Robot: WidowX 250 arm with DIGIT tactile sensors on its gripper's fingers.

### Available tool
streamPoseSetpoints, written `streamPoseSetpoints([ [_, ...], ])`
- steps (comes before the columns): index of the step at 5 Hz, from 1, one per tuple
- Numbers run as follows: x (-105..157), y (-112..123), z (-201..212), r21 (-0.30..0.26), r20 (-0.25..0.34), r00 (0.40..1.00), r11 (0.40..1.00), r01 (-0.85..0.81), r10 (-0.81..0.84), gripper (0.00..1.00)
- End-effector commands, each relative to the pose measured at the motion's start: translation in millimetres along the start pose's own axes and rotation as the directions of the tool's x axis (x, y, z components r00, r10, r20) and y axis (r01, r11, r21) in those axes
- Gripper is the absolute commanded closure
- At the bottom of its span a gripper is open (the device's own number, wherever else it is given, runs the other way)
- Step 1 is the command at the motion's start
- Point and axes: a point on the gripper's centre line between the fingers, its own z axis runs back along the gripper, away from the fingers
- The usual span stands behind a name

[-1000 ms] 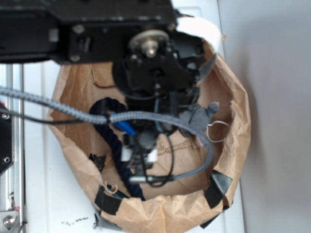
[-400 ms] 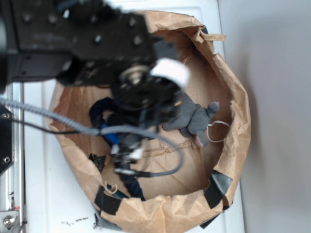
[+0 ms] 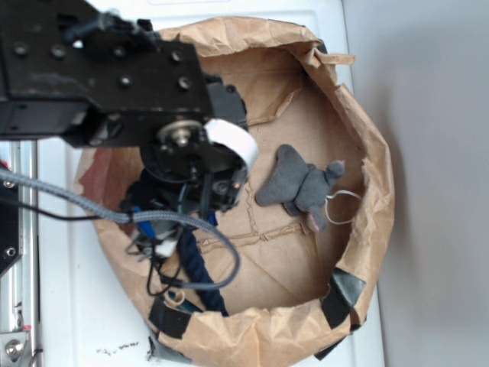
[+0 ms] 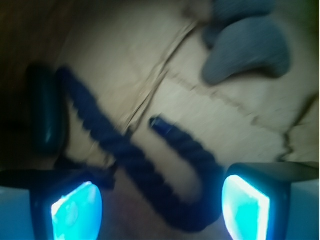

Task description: Grab the blue rope.

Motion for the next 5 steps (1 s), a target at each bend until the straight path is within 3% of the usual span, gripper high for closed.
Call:
streamPoseSetpoints([
  [1, -16, -6, -30, -0.010, -0.090, 0.992, 0.996, 0.090, -0.091, 0.00],
  [2, -21, -8, -50, 0.003, -0.083, 0.993, 0.996, 0.084, -0.084, 0.00],
  [3, -21, -7, -55, 0.024, -0.048, 0.998, 0.999, 0.044, -0.043, 1.00],
  [4, -15, -7, -55, 0.043, -0.006, 1.000, 0.999, 0.018, -0.018, 1.00],
  [5, 2, -4, -42, 0.017, 0.058, 0.998, 0.999, -0.039, 0.038, 1.00],
])
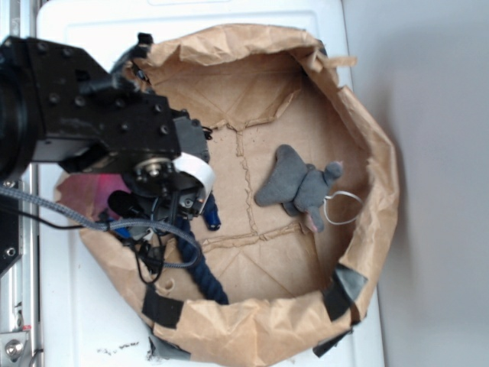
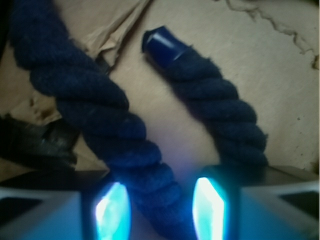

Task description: Grab the blue rope.

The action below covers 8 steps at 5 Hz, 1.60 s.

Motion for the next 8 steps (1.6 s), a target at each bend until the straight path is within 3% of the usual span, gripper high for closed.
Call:
streamPoseSetpoints([
  [1, 32, 0, 23, -0.061, 0.120, 0.988, 0.994, -0.090, 0.096, 1.00],
  [4, 49, 30, 82, -0.182, 0.160, 0.959, 0.962, -0.206, 0.236, 1.00],
  [5, 47, 36, 87, -0.202, 0.160, 0.965, 0.964, -0.173, 0.207, 0.36],
  [6, 42, 33, 72, -0.170, 0.169, 0.978, 0.981, -0.094, 0.123, 0.00],
  [8, 32, 19, 40, -0.095, 0.194, 0.981, 0.995, 0.020, -0.001, 0.00],
])
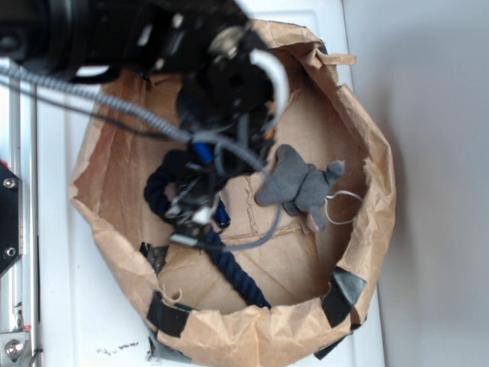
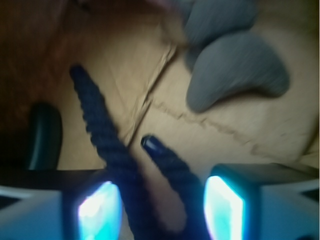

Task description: Grab the blue rope.

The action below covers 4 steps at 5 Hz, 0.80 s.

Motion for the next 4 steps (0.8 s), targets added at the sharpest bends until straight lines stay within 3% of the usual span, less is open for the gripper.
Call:
streamPoseSetpoints([
  [1, -4, -6, -15, 0.086, 0.047, 0.992, 0.990, 0.112, -0.116, 0.00],
  [4, -16, -18, -58, 0.198, 0.127, 0.988, 0.979, 0.058, -0.084, 0.00],
])
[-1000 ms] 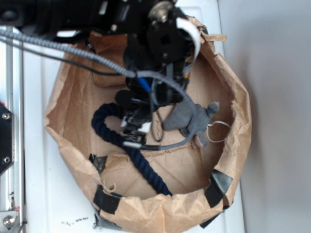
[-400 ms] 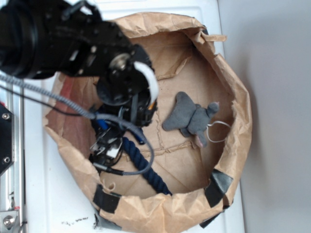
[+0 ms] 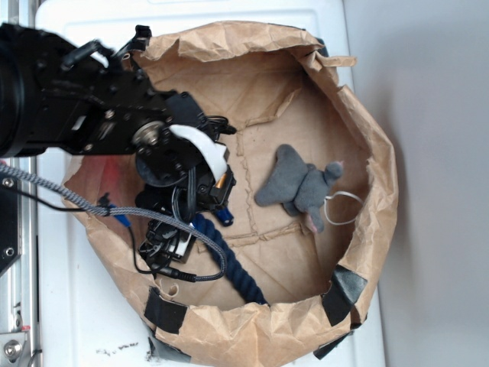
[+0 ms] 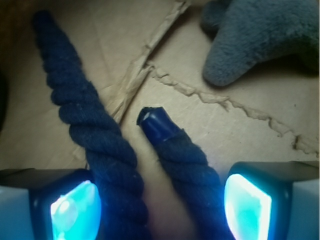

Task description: Grab the blue rope.

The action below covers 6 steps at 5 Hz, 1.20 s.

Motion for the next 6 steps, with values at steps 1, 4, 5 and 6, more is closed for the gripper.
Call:
streamPoseSetpoints([
  [1, -7, -12, -17, 0.049, 0.032, 0.999, 0.999, -0.002, 0.000, 1.00],
  [4, 2, -5, -3, 0.038, -0.012, 0.999, 0.999, -0.038, 0.038, 1.00],
  [5, 12, 2, 20, 0.008, -0.060, 0.996, 0.998, -0.068, 0.069, 1.00],
  [6, 23, 10, 47, -0.026, -0.087, 0.990, 0.993, -0.117, 0.114, 1.00],
])
